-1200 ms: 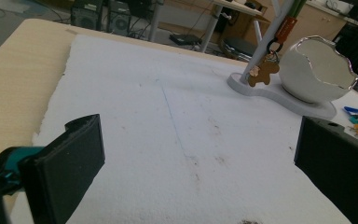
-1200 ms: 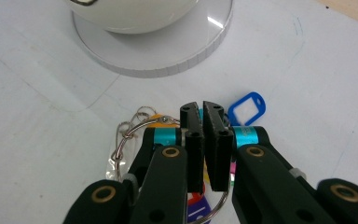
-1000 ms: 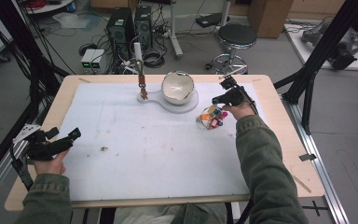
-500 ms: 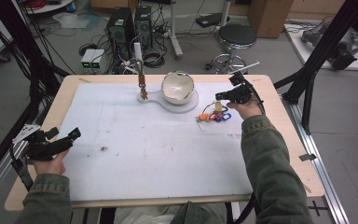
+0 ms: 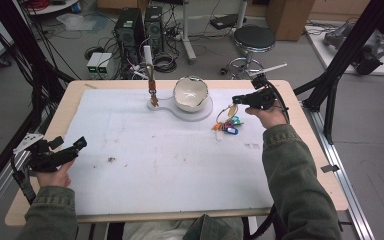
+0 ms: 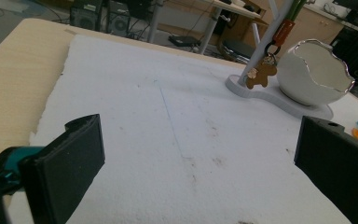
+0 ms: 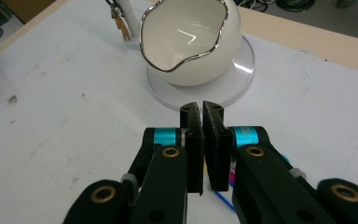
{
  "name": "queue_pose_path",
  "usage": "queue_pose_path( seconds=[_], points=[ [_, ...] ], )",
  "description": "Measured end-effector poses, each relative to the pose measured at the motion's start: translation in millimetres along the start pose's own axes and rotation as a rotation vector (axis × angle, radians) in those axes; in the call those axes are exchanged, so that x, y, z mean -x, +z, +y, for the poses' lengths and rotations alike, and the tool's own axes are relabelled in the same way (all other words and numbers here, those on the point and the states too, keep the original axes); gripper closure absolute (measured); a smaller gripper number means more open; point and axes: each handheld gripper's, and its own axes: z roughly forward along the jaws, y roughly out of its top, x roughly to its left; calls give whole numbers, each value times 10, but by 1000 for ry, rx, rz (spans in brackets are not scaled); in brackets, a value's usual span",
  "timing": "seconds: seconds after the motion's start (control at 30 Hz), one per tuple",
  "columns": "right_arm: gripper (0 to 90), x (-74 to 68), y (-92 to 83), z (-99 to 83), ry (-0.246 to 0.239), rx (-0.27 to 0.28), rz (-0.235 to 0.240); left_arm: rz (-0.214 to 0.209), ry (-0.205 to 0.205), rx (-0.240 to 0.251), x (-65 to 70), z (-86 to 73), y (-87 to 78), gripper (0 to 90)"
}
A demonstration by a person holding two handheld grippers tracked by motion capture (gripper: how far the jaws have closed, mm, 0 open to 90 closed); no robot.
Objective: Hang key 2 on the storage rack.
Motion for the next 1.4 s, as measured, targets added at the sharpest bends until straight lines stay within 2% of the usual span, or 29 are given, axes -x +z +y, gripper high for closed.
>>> queue_pose_path(
  seconds=[0.37,0.53,0.77,0.87,1.13,1.23,1.4],
  points=[
    [878,-131,-158,75,35,68,24,-8,-3,1,8,9,40,20],
    [878,-201,-282,131,26,108,42,-10,-5,1,8,10,44,20],
    [878,-354,-390,200,-1,133,78,-12,-6,1,6,11,45,20],
    [878,-434,-405,211,-32,137,111,-14,-7,1,5,11,46,20],
    [877,-645,-436,251,-66,150,147,-14,-10,6,12,13,44,20],
    [877,-720,-455,273,-81,154,174,-20,-9,8,26,15,43,20],
    [877,-833,-466,305,-96,164,202,-32,29,9,113,30,45,20]
  ],
)
